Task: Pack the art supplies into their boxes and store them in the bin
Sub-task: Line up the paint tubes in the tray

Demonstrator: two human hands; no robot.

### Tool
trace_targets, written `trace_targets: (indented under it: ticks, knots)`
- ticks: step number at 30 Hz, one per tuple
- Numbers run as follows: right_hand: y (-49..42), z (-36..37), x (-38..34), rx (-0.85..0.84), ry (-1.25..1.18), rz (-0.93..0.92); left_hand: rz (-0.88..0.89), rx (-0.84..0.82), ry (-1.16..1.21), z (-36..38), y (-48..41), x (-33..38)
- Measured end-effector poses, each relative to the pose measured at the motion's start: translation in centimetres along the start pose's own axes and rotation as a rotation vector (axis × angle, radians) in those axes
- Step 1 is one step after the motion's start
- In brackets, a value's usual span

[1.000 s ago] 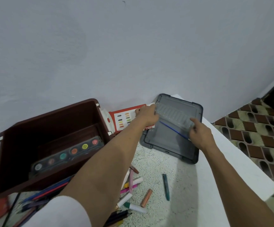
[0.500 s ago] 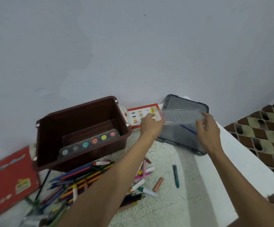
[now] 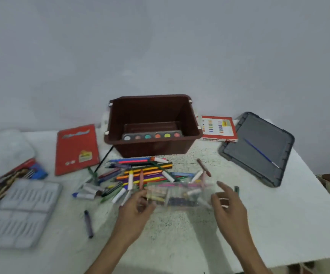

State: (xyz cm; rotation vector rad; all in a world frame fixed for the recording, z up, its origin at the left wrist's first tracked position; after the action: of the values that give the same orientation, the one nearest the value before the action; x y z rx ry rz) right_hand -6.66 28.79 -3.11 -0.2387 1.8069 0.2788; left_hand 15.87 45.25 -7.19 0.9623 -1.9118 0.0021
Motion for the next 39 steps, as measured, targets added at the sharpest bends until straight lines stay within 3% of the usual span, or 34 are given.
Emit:
trace_targets:
  ticks: [5, 11, 16, 21, 28, 33, 39]
  knots:
    - [3.0, 5.3, 0.2, -0.214, 0.059, 0.038, -0.123, 0.223, 0.11, -4.7, 4.1, -6.5]
    - [6.0, 8.6, -0.5, -0.325, 0.097, -0.015, -0.181, 0.286, 0.201, -5.7, 6.9, -9.4]
    - [6.8, 8.5, -0.5, -0.336, 0.021, 0.038, -0.125, 0.193, 0.374, -6.4, 7.8, -8.0]
    - [7.0, 8.3, 0.2, -0.303, -0.148, 0.123, 0.068, 0.034, 0.442, -5.6, 8.3, -4.3]
    - [8.6, 9.8, 1.0, -0.359, -0.333, 0.262, 0.374, 0.075, 0.239, -4.9, 8.9, 1.1]
    - [9.4, 10.5, 1.3, -0.431, -0.376, 0.346, 0.435, 0.05, 0.184, -4.4, 8.4, 2.9]
    - [9.4, 10.0, -0.4, -0.412, -0.527, 0.371, 0.564, 0.174, -0.373, -4.5, 7.4, 3.3]
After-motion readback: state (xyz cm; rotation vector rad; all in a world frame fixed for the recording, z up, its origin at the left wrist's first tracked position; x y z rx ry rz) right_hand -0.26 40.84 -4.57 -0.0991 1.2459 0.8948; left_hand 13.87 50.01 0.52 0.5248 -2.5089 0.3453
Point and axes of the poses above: each hand's wrist, its own y-axis away from the middle knuckle, its own z-axis out of the palm, x = y × z, the point moved 9 cm from there along -y, towards the middle knuckle, and after that the axes turned 15 degrees about -y, right-handed, at the moved point
